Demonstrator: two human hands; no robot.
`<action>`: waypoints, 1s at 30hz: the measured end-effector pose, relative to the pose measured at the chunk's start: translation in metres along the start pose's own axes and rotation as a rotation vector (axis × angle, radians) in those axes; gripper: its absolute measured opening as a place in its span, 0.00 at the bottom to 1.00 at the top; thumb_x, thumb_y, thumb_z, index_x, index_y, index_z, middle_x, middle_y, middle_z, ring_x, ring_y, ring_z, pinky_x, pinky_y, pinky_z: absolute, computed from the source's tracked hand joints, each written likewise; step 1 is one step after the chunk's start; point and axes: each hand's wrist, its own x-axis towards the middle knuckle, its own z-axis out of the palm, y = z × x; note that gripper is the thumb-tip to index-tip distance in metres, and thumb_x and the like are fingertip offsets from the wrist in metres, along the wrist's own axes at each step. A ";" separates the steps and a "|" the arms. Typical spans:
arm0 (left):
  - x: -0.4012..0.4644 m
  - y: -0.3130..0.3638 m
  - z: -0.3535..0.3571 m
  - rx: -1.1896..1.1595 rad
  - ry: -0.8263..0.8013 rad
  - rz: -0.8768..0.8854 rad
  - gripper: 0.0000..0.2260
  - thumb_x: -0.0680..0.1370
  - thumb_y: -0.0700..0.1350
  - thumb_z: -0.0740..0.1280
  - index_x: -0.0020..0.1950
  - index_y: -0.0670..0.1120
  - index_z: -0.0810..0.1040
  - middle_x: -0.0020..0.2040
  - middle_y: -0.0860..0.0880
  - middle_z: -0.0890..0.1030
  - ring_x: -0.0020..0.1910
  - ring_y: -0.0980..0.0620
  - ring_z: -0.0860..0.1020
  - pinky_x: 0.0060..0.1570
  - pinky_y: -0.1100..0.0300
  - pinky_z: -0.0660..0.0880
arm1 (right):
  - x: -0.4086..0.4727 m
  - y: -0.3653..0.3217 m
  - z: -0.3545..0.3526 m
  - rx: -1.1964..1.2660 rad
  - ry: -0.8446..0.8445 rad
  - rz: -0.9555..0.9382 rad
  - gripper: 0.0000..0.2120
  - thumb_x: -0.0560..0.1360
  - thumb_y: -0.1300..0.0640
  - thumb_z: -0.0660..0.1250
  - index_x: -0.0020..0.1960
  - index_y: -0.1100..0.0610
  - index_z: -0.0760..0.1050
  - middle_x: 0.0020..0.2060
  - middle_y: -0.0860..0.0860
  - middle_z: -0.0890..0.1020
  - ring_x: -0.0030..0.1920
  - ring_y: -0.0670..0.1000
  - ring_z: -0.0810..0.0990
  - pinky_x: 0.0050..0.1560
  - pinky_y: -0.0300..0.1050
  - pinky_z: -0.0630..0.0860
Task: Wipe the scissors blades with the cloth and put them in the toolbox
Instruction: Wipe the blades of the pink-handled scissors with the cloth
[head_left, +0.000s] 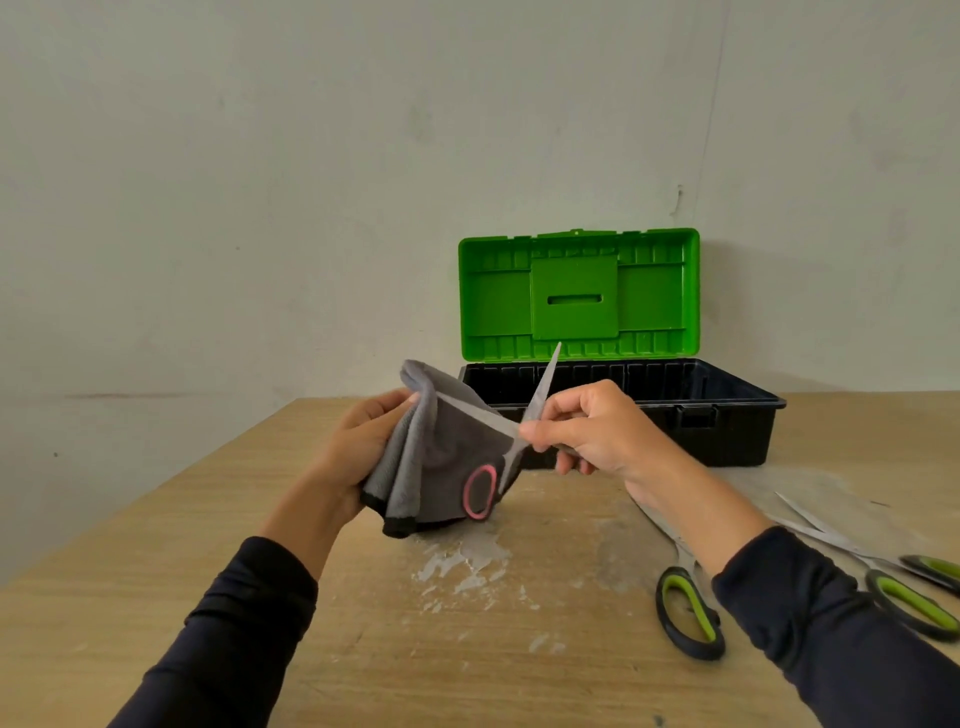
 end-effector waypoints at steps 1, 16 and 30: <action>0.000 0.002 -0.003 -0.002 0.015 0.018 0.10 0.76 0.47 0.62 0.47 0.43 0.79 0.38 0.44 0.80 0.36 0.50 0.78 0.35 0.62 0.78 | 0.000 0.000 -0.004 -0.036 -0.023 0.009 0.10 0.70 0.57 0.74 0.31 0.58 0.78 0.26 0.48 0.80 0.24 0.46 0.77 0.25 0.37 0.66; 0.000 -0.003 0.010 0.881 -0.324 0.299 0.06 0.74 0.46 0.69 0.50 0.52 0.82 0.45 0.55 0.83 0.47 0.57 0.80 0.51 0.59 0.77 | 0.001 -0.007 -0.011 -0.278 -0.165 0.025 0.06 0.66 0.60 0.76 0.34 0.62 0.82 0.24 0.49 0.80 0.24 0.47 0.77 0.22 0.34 0.66; -0.006 -0.002 0.026 0.882 -0.368 0.285 0.08 0.75 0.48 0.68 0.46 0.45 0.83 0.41 0.43 0.83 0.42 0.44 0.80 0.42 0.54 0.75 | 0.004 -0.005 -0.007 -0.279 -0.145 -0.033 0.03 0.65 0.66 0.75 0.34 0.62 0.83 0.20 0.46 0.79 0.22 0.46 0.77 0.24 0.31 0.69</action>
